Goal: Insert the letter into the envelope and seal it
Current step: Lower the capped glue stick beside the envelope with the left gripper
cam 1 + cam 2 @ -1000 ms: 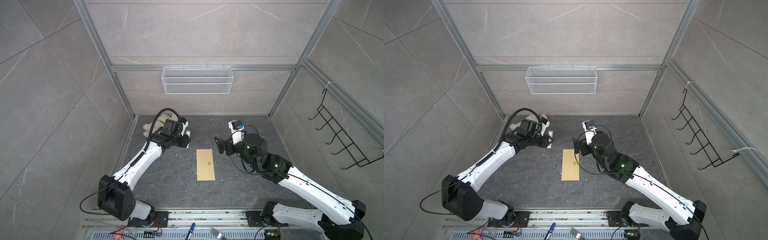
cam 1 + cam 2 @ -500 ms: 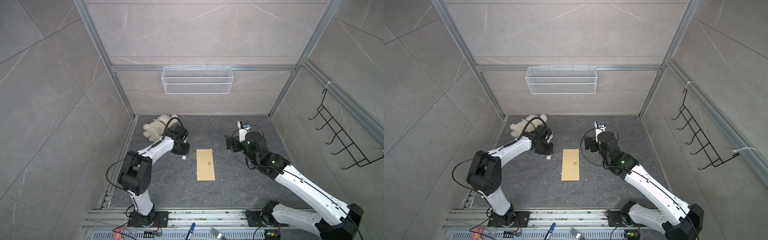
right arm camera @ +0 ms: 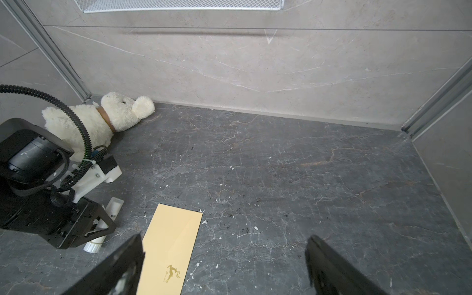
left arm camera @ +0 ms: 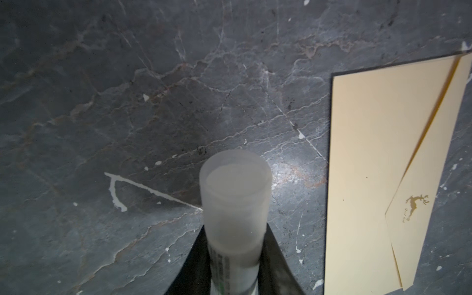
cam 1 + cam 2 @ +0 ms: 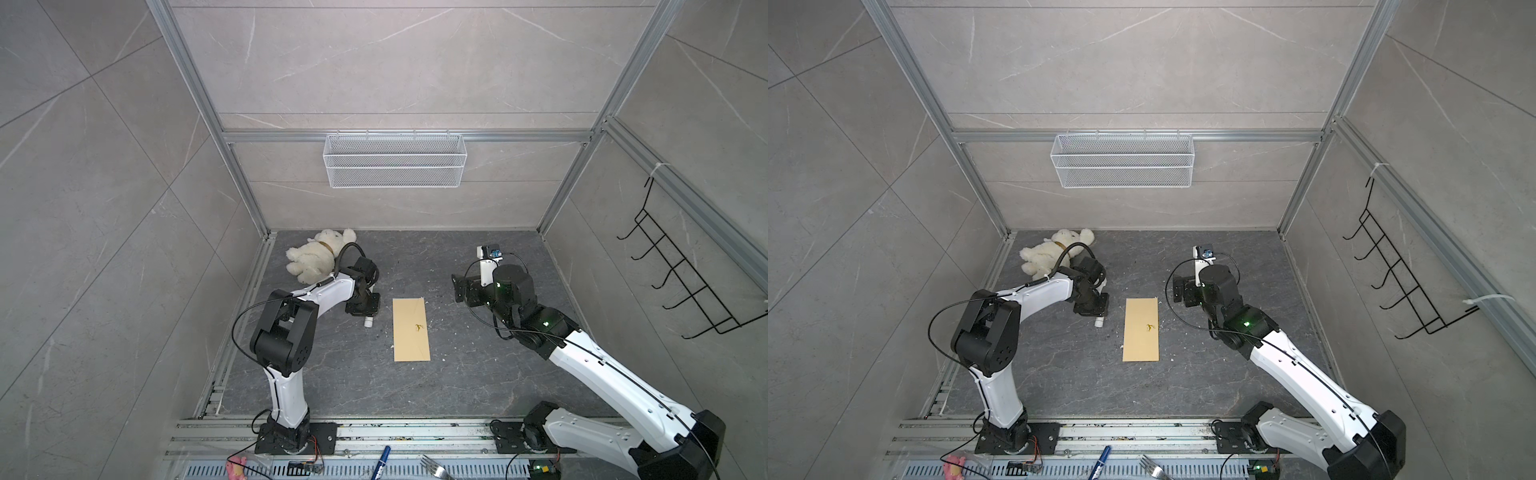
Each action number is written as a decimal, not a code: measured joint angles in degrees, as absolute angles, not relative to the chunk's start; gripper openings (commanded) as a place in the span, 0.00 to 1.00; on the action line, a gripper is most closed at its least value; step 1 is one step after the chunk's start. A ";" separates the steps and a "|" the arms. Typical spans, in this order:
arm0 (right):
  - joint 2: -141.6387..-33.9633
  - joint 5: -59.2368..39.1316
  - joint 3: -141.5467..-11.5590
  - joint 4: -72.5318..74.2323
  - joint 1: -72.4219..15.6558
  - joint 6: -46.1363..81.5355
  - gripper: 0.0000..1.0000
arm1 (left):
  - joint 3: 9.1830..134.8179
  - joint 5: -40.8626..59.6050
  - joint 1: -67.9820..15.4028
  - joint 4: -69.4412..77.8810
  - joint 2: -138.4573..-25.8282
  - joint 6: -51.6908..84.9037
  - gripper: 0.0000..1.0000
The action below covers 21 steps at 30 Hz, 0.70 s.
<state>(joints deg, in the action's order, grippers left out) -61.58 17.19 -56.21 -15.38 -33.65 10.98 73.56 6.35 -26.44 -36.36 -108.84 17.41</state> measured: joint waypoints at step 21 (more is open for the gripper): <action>-69.04 12.10 -58.70 -15.38 -31.05 10.96 0.99 | 72.71 8.71 -26.44 -33.98 -110.30 21.06 0.30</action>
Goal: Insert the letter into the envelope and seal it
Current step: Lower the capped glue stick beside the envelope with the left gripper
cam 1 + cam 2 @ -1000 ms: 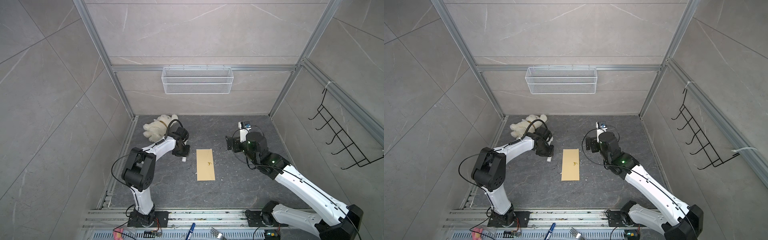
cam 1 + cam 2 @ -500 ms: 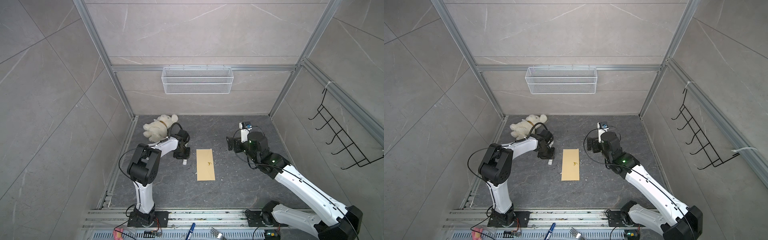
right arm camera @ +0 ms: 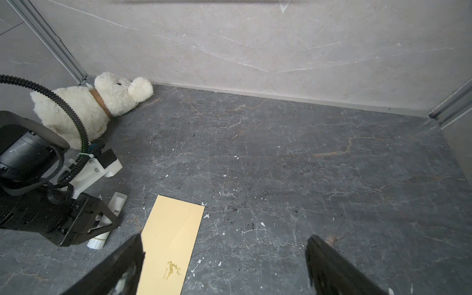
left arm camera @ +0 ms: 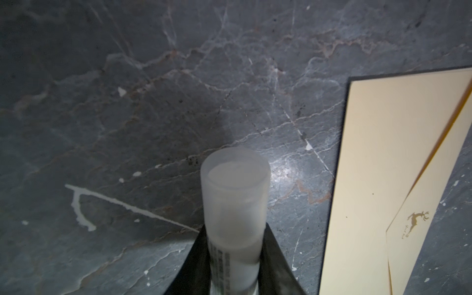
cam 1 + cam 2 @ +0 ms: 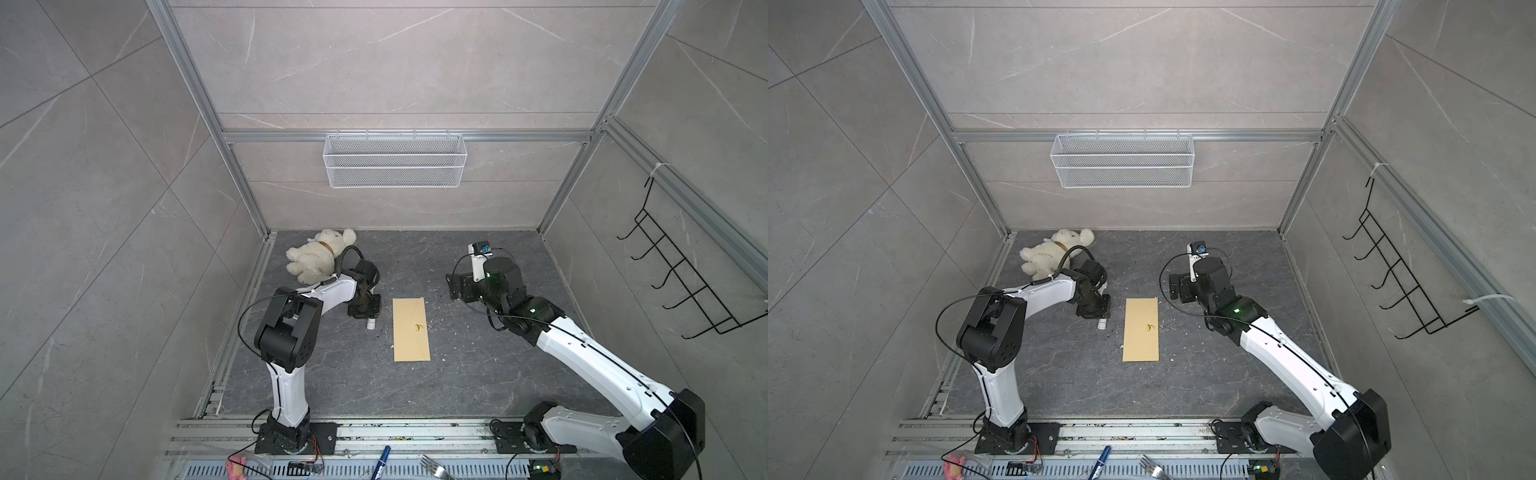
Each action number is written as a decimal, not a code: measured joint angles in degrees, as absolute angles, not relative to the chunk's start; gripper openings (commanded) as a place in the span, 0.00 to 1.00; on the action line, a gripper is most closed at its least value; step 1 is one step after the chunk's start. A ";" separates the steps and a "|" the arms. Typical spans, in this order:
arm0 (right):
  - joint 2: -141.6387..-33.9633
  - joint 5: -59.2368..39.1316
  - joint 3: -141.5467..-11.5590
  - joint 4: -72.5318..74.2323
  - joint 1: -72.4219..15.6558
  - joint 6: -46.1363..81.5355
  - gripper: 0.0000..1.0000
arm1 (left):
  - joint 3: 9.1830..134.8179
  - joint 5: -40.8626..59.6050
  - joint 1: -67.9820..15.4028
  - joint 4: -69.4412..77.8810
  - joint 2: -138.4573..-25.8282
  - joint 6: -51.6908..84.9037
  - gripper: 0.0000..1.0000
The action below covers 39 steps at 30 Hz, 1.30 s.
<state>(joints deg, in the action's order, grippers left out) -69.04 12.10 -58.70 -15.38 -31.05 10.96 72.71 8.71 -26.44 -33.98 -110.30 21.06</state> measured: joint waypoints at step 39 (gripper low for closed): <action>-63.22 8.78 -56.12 -17.06 -29.15 13.39 0.99 | 64.64 11.22 -26.48 -21.74 -105.23 24.43 0.68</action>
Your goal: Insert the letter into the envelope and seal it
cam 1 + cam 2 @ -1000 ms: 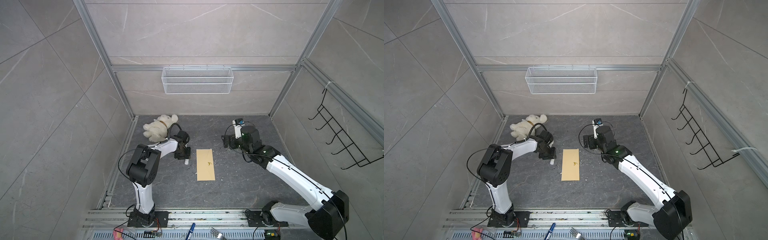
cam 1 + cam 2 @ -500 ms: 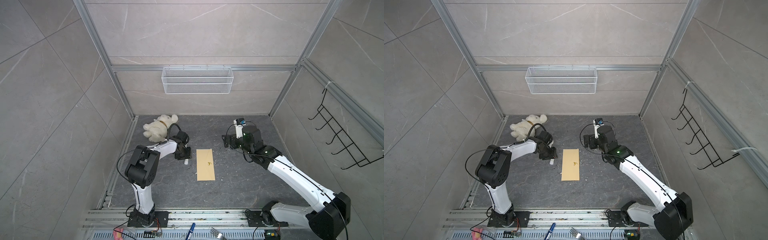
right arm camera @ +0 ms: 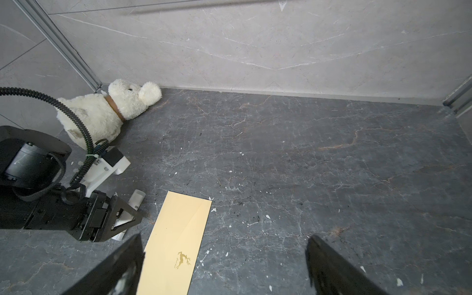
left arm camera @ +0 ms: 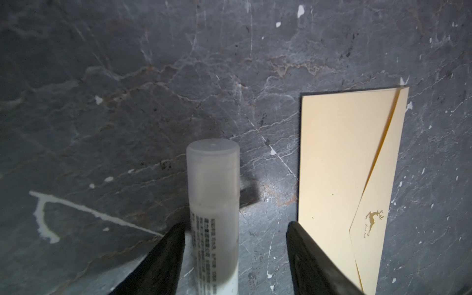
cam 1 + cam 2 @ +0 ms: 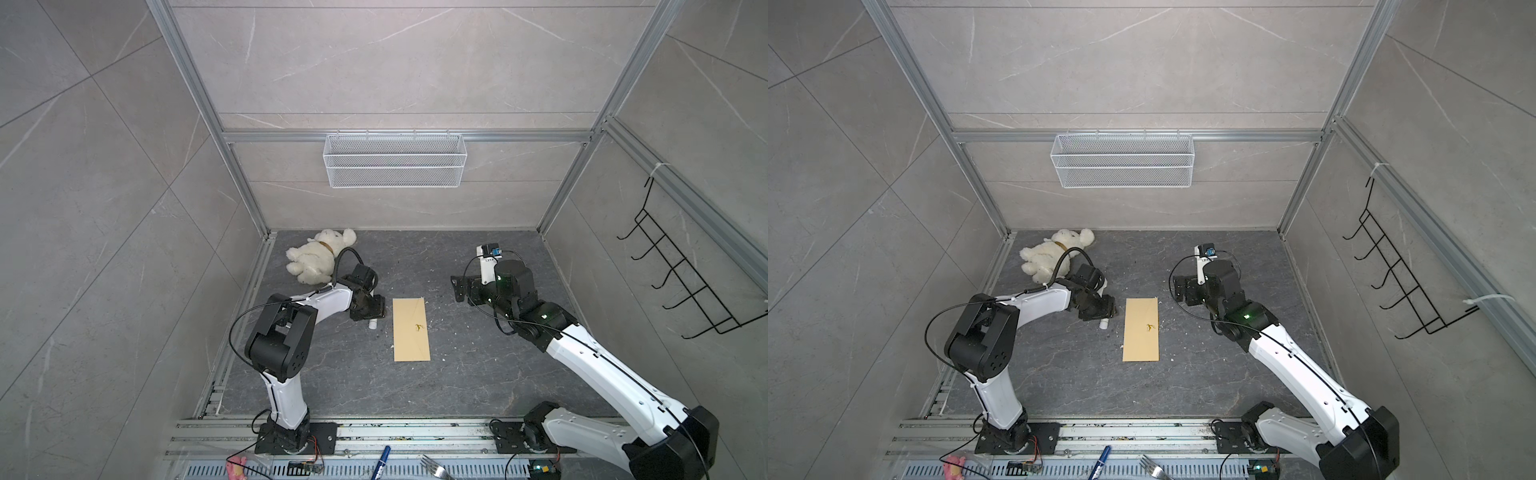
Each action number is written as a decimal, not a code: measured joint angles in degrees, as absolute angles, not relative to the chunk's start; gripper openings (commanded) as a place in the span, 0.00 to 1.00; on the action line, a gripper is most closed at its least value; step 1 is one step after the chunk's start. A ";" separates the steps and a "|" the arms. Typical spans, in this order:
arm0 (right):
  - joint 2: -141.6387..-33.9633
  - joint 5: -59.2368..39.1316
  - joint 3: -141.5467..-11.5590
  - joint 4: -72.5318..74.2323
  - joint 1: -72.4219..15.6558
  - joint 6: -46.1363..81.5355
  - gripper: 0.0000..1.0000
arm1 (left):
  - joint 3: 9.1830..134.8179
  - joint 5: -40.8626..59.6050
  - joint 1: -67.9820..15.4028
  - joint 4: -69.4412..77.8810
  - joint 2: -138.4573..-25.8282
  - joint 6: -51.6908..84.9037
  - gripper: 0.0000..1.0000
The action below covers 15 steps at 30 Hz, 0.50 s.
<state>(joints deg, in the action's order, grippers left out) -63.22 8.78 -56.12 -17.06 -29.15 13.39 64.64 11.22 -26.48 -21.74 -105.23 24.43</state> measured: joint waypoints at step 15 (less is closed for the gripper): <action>-62.30 8.95 -54.72 -17.54 -28.49 13.80 0.99 | 63.48 11.18 -26.48 -20.43 -103.18 25.56 0.76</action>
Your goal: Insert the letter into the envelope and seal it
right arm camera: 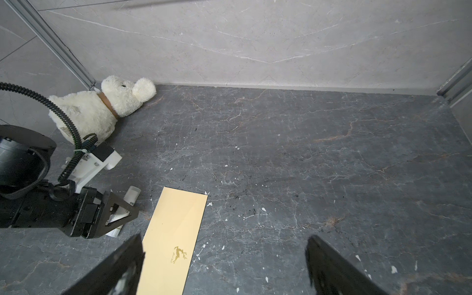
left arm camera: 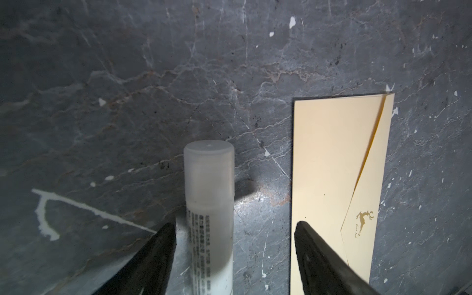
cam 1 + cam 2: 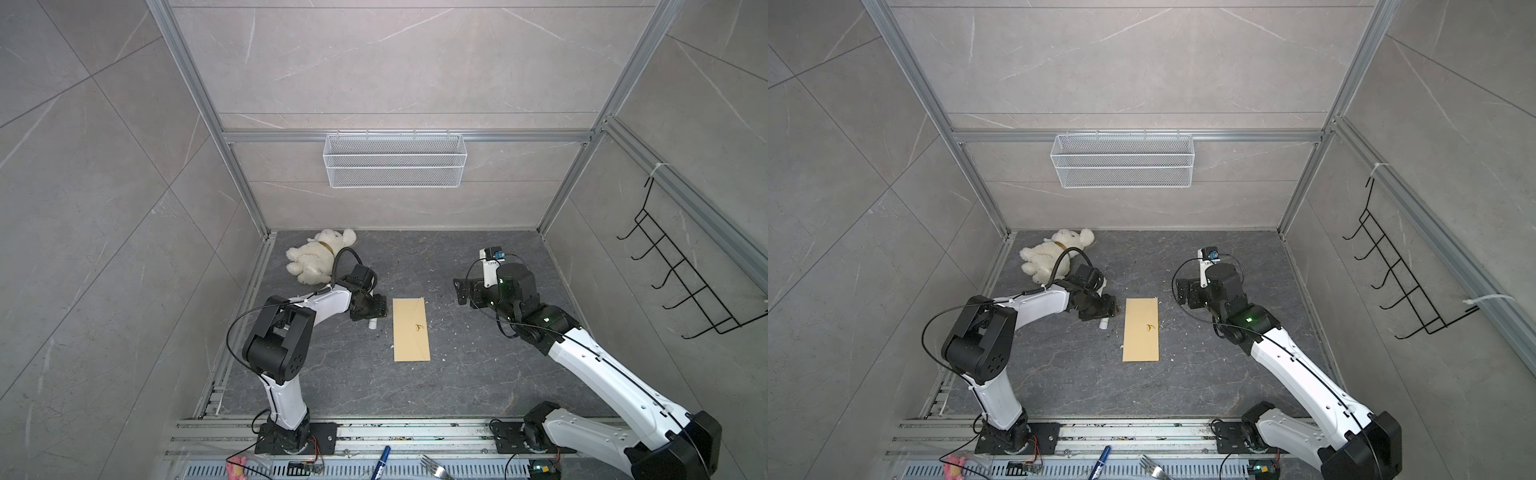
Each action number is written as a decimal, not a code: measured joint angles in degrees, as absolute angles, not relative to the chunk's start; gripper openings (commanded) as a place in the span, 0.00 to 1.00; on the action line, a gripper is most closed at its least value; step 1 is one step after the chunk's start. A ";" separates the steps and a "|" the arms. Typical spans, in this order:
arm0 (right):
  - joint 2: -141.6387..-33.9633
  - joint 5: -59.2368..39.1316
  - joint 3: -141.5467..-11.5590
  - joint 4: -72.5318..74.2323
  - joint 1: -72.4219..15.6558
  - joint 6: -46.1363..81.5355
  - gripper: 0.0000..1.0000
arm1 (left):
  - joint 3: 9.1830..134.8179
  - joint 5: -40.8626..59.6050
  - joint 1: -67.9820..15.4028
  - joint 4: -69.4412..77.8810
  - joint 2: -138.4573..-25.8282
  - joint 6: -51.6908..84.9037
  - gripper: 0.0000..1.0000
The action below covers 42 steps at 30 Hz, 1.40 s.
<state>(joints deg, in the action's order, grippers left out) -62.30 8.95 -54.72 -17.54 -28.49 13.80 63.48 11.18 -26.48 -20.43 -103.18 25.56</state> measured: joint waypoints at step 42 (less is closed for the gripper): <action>-72.75 15.25 -19.51 27.11 -8.23 6.11 1.00 | 15.66 -39.51 -15.81 44.38 -76.23 -8.64 0.95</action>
<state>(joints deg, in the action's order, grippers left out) -72.75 15.25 -19.51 27.11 -8.23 6.11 15.66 -39.51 -15.81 44.38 -76.23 -8.64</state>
